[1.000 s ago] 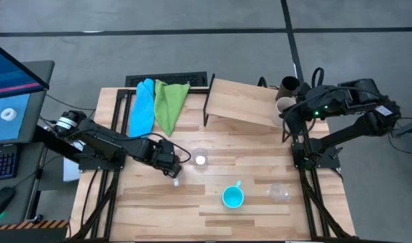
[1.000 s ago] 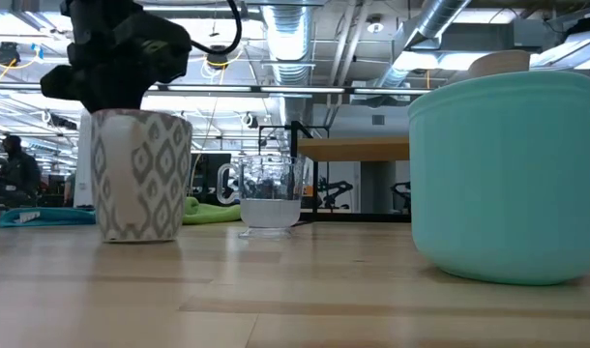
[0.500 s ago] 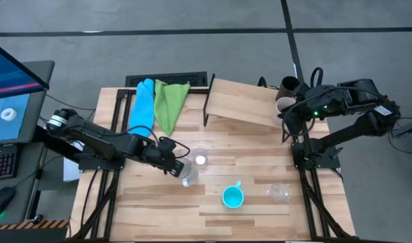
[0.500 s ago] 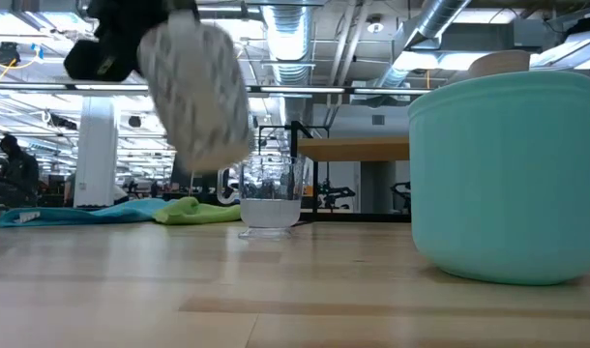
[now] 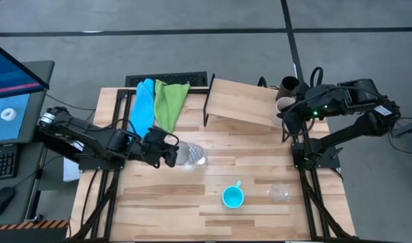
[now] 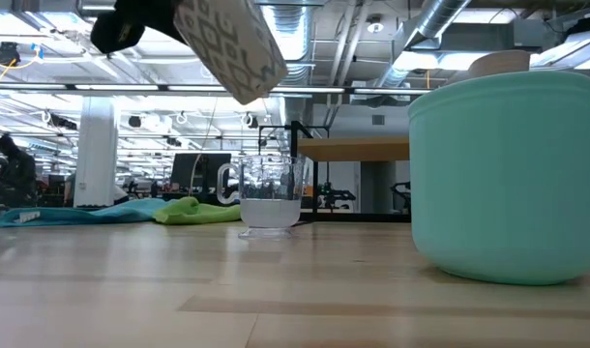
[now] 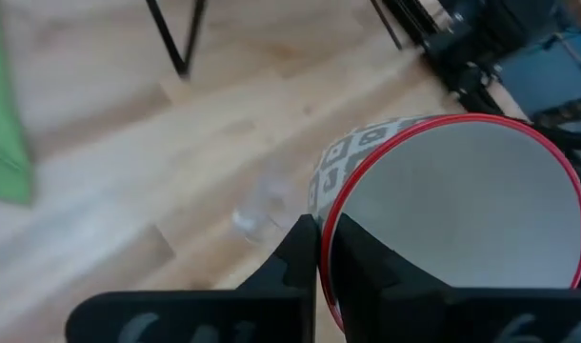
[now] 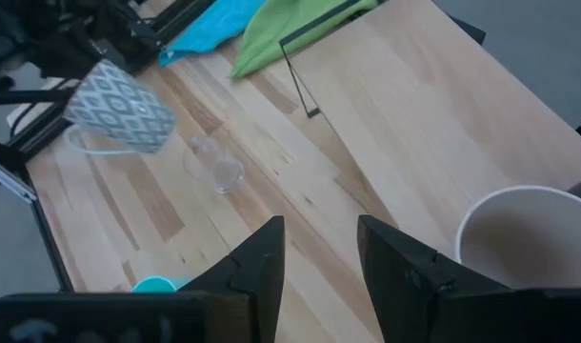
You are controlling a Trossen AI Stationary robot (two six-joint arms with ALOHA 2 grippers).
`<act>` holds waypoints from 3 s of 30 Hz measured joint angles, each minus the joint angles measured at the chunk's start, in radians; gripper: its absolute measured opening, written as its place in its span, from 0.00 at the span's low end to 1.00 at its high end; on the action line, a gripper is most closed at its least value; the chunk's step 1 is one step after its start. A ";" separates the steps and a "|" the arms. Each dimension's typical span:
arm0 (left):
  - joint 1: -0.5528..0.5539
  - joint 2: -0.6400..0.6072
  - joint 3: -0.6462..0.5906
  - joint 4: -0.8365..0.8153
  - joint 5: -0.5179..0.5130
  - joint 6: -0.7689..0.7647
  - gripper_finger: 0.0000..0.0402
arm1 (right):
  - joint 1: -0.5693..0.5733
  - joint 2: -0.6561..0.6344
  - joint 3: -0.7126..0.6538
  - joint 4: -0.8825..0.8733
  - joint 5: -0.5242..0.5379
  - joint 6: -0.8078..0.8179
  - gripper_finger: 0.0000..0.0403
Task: Stack small to large cups/mugs on shelf
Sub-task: Put the white patterned mug on the shelf
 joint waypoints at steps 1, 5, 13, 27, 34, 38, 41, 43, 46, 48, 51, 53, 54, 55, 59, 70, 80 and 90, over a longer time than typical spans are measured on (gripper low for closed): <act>0.000 0.005 0.000 0.000 -0.028 0.012 0.01 | 0.000 0.000 0.000 0.007 0.000 0.000 0.38; 0.000 0.013 0.000 0.000 -0.174 0.085 0.01 | 0.000 0.000 0.000 0.034 0.001 0.024 0.38; 0.016 0.054 0.002 -0.047 -0.425 0.185 0.01 | -0.034 0.000 0.000 0.054 0.003 0.103 0.38; 0.060 0.177 0.002 -0.076 -0.635 0.355 0.01 | -0.074 0.010 0.000 0.060 -0.001 0.195 0.38; 0.058 0.163 0.001 -0.078 -0.625 0.377 0.01 | -0.088 0.008 0.000 0.060 0.000 0.218 0.38; 0.055 0.157 0.015 -0.079 -0.602 0.381 0.01 | -0.088 0.008 0.000 0.060 0.000 0.229 0.38; 0.055 0.147 0.043 -0.077 -0.529 0.369 0.01 | -0.088 0.008 0.000 0.060 -0.001 0.229 0.38; 0.059 0.132 0.066 -0.071 -0.435 0.369 0.01 | -0.088 0.008 0.000 0.060 -0.001 0.229 0.38; 0.062 0.102 0.097 -0.034 -0.309 0.368 0.04 | -0.088 0.008 0.000 0.060 -0.001 0.227 0.38; 0.060 0.074 0.120 0.007 -0.255 0.381 0.03 | -0.088 0.008 0.000 0.060 -0.001 0.207 0.38; 0.054 0.029 0.154 0.095 -0.201 0.424 0.01 | -0.088 0.008 0.000 0.060 0.000 0.177 0.38; 0.054 -0.002 0.179 0.127 -0.128 0.447 0.02 | -0.088 0.008 0.000 0.060 -0.001 0.161 0.38; 0.055 -0.017 0.189 0.143 -0.091 0.452 0.02 | -0.088 0.008 0.000 0.060 -0.001 0.156 0.38; 0.056 -0.030 0.199 0.164 -0.064 0.455 0.02 | -0.087 0.008 0.000 0.060 0.000 0.151 0.38; 0.041 -0.090 0.221 0.303 -0.010 0.521 0.01 | -0.085 0.008 0.000 0.062 0.000 0.129 0.38; 0.036 -0.209 0.233 0.693 0.356 0.787 0.01 | -0.085 0.008 0.000 0.098 -0.001 0.021 0.38; 0.036 -0.222 0.233 0.998 0.733 0.927 0.01 | -0.085 0.008 0.000 0.098 -0.001 0.016 0.38; 0.036 -0.231 0.233 0.988 0.709 0.986 0.01 | -0.086 0.008 0.000 0.099 0.001 0.016 0.38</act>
